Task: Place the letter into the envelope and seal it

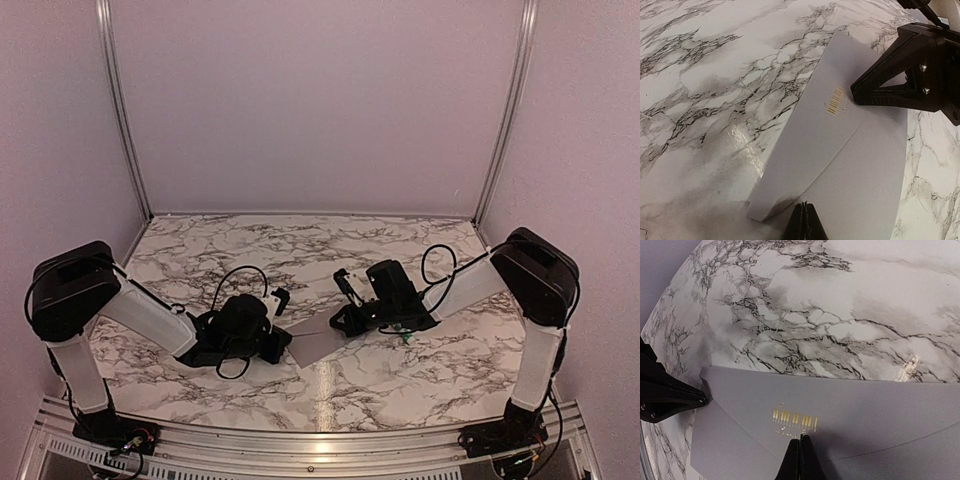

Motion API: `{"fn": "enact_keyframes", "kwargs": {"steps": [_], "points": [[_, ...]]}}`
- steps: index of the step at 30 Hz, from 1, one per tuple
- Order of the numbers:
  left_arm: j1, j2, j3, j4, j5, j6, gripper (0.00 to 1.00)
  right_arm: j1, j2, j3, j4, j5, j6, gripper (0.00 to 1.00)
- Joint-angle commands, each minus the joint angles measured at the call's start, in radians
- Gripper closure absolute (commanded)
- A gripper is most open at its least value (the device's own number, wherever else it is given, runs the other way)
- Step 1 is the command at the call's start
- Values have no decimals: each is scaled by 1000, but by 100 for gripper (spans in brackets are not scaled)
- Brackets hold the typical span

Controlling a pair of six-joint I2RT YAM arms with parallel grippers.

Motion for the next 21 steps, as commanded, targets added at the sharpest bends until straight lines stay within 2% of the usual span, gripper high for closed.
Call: {"fn": "enact_keyframes", "kwargs": {"steps": [1, 8, 15, 21], "points": [[1, -93, -44, -61, 2, 9, 96, -21, 26, -16, -107, 54, -8, 100], [2, -142, -36, -60, 5, 16, 96, -21, 27, -16, -104, 46, -10, 100], [17, -39, 46, -61, 34, 14, 96, -21, 20, -19, -107, 47, -12, 100], [30, 52, 68, -60, -8, 4, 96, -20, 16, -20, -110, 47, -15, 100]]}}
